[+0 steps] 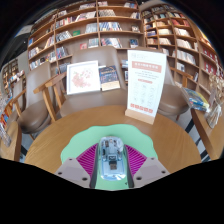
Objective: Arrange mouse
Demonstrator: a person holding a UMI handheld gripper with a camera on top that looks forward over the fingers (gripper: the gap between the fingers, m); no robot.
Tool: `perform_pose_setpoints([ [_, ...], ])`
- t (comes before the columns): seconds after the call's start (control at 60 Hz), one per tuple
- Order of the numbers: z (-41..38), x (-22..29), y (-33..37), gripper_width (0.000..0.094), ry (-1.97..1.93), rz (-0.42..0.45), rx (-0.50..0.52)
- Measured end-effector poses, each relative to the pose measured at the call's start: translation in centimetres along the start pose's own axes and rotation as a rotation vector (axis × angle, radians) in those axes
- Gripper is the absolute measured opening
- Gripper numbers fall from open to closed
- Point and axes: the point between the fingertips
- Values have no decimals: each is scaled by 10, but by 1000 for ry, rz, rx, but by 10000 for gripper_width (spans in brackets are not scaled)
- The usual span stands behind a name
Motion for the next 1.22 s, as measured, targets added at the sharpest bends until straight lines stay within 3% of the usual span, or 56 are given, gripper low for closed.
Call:
perform_pose_setpoints([
  [0.2,-1,-7,-3,552,23,14,18],
  [0.3,4,-8,7,864,29,15,-2],
  [0.533,16,4,121,845,23,128,-10],
  [0.817,31,-56,285,852,76,186,12],
  [1.0,40,-98,333,853,126,193,6],
  [1.217,25,-123,359,853,146,185,75],
])
Point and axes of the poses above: the point between the fingertips, and its own axes, seen from behind it with the camera up: z to the right, x up, y backward, against the way the camera looks, and after that the axes turned 9 degrees about -y, right-handed
